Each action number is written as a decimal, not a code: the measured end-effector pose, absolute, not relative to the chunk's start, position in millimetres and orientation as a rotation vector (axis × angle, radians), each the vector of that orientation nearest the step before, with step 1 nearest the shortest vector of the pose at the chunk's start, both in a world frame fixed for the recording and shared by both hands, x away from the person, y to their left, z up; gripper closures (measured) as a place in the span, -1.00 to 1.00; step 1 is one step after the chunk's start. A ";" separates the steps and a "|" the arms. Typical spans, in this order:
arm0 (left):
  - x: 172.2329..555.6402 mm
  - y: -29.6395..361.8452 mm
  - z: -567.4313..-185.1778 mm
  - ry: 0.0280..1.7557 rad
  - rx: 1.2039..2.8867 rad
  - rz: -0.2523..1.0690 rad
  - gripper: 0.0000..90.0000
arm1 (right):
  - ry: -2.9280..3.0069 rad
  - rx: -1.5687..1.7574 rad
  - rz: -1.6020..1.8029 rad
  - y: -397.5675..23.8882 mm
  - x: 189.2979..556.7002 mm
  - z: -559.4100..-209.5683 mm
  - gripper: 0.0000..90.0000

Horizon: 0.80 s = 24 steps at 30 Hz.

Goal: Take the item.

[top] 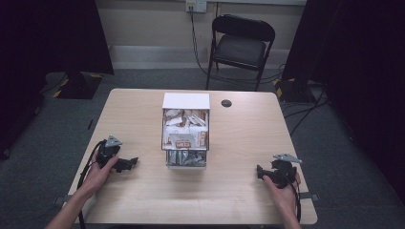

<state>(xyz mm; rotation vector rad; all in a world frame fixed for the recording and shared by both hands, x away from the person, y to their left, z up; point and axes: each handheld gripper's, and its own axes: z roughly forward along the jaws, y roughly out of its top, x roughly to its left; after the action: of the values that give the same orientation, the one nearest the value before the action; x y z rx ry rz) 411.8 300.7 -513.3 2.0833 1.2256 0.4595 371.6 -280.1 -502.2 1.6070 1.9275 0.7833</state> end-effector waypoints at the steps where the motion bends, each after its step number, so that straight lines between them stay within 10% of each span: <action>1: 411.8 300.7 -513.3 1.225 2.084 0.459 -1.00 | 1.928 1.607 0.784 -280.2 371.7 -502.2 -0.80; 24: 411.8 300.6 -513.3 1.226 2.083 0.460 -1.00 | 2.014 1.575 0.789 -265.4 370.4 -492.6 -0.49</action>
<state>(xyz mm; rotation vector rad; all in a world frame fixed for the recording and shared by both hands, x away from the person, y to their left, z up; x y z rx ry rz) 411.8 300.6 -513.3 2.0833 1.2259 0.4599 370.4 -265.4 -492.6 1.5747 2.0142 0.7891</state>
